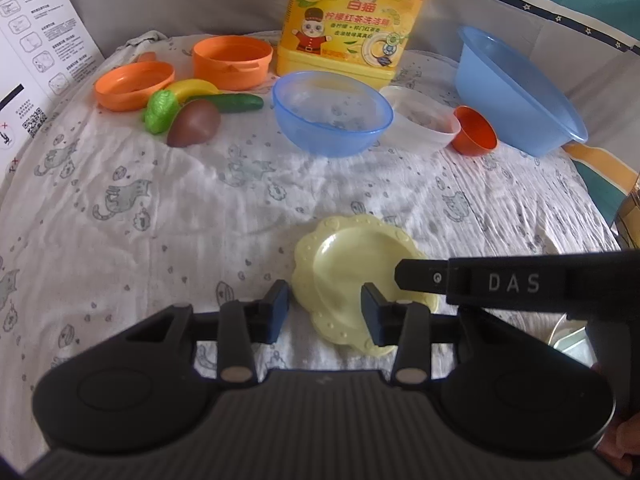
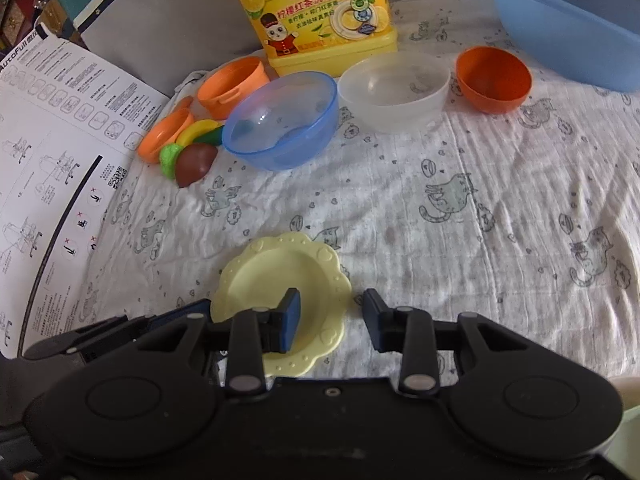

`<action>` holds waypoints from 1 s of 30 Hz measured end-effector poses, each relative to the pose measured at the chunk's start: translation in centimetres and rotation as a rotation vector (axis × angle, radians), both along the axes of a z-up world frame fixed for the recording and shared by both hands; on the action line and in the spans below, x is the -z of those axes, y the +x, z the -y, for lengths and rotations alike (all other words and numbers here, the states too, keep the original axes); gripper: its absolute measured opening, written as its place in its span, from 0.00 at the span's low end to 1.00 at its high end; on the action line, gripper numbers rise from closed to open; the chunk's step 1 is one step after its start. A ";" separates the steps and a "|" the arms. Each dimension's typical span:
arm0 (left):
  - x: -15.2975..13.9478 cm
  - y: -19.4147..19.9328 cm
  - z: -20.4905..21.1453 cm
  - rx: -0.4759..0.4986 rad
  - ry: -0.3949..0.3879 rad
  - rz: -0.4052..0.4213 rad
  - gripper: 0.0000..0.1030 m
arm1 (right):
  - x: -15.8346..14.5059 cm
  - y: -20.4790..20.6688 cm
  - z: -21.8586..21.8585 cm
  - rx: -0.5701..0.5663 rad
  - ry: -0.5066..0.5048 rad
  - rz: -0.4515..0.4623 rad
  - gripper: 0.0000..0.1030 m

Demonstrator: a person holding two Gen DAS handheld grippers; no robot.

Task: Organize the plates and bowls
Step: 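Carry the yellow plate with both grippers onto the green plate and open both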

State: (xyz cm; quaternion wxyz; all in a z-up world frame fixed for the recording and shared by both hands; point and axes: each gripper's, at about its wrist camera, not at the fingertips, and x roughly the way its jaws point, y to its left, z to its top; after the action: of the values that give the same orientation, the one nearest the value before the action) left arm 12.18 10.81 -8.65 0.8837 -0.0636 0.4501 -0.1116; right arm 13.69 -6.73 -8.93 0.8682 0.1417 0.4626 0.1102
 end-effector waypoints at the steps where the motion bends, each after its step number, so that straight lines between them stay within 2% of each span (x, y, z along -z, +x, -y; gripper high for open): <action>1: 0.0 0.0 0.1 0.001 0.005 0.004 0.40 | 0.1 0.0 0.1 0.004 0.001 0.004 0.33; 3: 0.0 0.1 0.4 0.006 0.019 0.010 0.40 | 0.1 0.1 0.1 0.007 0.003 0.005 0.34; 6: -0.2 0.0 1.1 0.002 0.045 0.008 0.32 | -0.3 0.0 -0.5 -0.001 -0.024 -0.002 0.34; 8: -0.3 -0.2 1.3 -0.006 0.065 0.007 0.32 | -0.4 -0.2 -0.6 -0.004 -0.021 -0.007 0.34; 15: -1.1 -1.0 1.7 -0.014 0.054 -0.004 0.32 | -0.9 -1.2 0.4 0.010 0.009 -0.017 0.34; 30: -4.5 -4.4 4.9 0.029 0.051 0.043 0.32 | -3.7 -5.5 4.3 0.063 0.040 0.029 0.34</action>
State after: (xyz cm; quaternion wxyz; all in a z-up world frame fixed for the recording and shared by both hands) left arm 7.81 5.91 -4.14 0.8927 -0.0324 0.4348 -0.1141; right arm 8.17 -11.04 -5.24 0.8748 0.1718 0.4432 0.0939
